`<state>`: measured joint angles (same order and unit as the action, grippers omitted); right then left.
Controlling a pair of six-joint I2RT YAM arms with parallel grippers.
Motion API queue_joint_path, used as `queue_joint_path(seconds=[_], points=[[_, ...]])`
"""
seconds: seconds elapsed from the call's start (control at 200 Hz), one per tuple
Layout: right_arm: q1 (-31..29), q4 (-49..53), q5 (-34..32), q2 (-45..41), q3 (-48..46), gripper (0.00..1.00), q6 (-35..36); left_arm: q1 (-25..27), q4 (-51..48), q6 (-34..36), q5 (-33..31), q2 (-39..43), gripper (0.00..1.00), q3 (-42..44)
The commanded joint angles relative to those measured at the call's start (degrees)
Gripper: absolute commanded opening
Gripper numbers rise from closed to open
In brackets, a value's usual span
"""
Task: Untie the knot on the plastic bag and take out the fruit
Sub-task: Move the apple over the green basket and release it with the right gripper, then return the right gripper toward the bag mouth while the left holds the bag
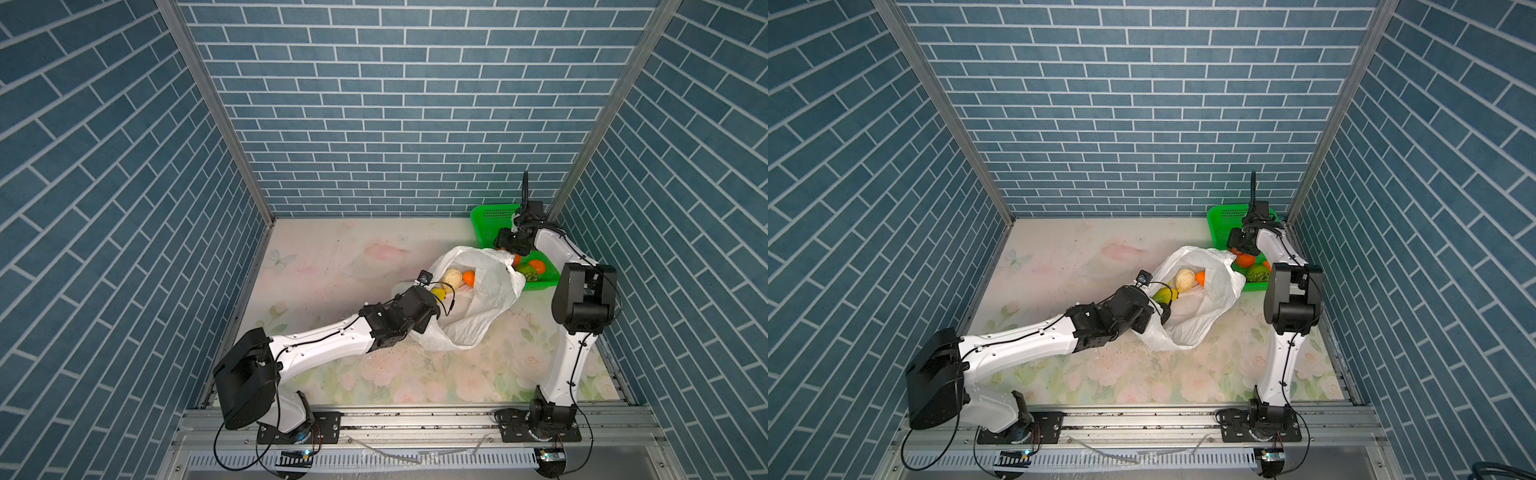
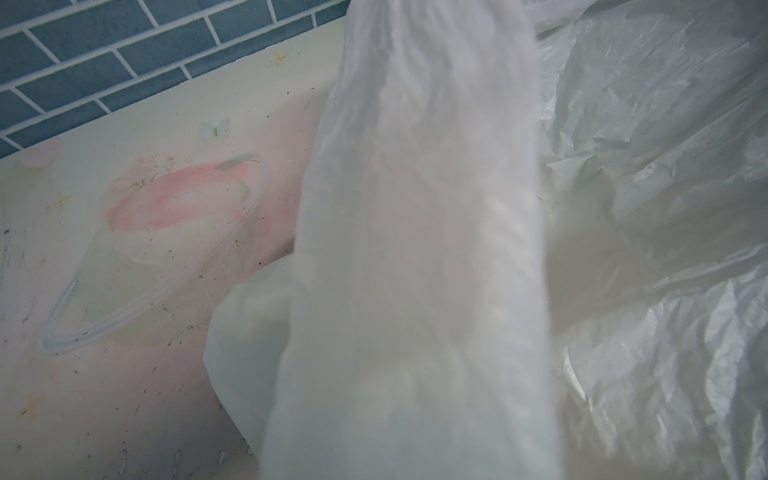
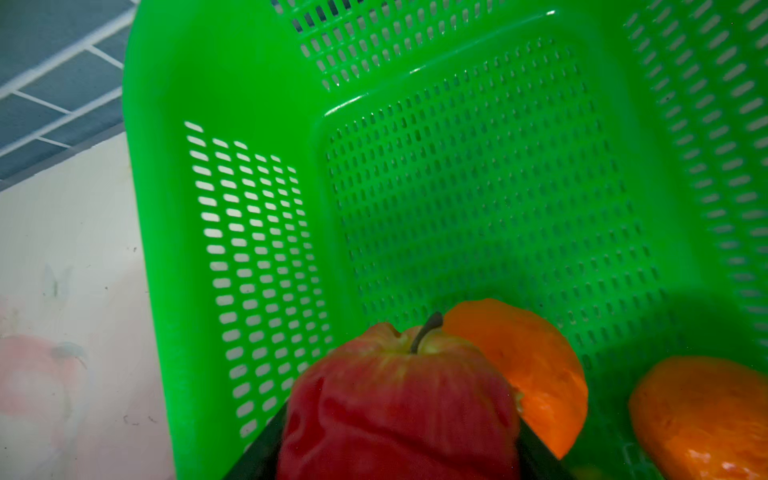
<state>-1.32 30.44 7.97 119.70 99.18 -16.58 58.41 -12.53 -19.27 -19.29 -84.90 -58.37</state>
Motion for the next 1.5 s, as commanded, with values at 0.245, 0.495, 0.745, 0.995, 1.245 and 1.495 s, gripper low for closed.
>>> queue_joint_path(seconds=[0.245,0.495,0.745,0.995,1.245,1.495], points=[[0.0,1.5,-2.3,-3.9,3.4,0.87,0.9,-0.2,0.3,-0.1,-0.6,2.1,0.0,0.4],[0.0,4.1,-2.1,-8.5,2.0,0.9,1.3,-0.2,0.6,-0.1,-0.4,2.2,0.0,0.7],[-1.3,5.5,2.6,-19.7,-2.9,0.9,0.3,-0.2,0.4,-0.2,-0.8,2.8,0.0,0.9],[-8.5,9.7,6.2,-32.1,-6.7,0.92,0.0,-0.2,0.5,0.1,-0.9,2.5,0.0,0.7],[-22.8,15.4,0.6,-39.7,-7.6,0.92,-0.2,-0.2,1.0,0.2,-0.9,2.5,0.0,0.7],[-33.0,16.7,-0.5,-44.1,-16.4,0.91,-4.0,-0.2,0.9,0.5,-1.1,2.7,0.0,0.7]])
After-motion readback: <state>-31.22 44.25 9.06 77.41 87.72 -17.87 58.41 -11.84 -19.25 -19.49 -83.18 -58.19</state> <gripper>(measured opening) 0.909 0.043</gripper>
